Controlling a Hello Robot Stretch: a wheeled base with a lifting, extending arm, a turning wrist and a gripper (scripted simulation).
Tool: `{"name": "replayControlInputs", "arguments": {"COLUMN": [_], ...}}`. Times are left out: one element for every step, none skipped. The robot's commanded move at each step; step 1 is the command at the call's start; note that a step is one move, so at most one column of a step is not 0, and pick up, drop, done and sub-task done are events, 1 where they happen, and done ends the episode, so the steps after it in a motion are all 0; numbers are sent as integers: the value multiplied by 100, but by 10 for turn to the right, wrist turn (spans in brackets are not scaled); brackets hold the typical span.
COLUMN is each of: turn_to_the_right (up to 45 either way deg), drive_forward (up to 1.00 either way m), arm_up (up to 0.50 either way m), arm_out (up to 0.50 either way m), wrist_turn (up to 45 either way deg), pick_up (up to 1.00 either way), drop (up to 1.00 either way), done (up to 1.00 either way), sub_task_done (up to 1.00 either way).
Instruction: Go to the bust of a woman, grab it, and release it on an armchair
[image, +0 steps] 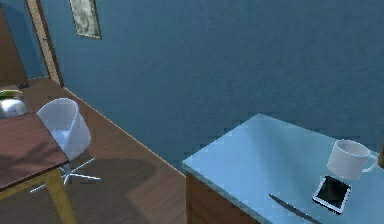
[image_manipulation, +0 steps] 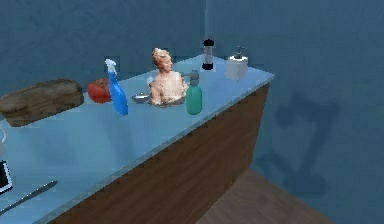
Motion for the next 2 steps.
{"name": "replayControlInputs", "arguments": {"turn_to_the_right": [0, 0], "drive_forward": [0, 0], "arm_up": [38, 0], "arm_out": [0, 50], "wrist_turn": [0, 0], "pick_up": [0, 0], "drop": [0, 0], "done": [0, 0], "sub_task_done": [0, 0]}}
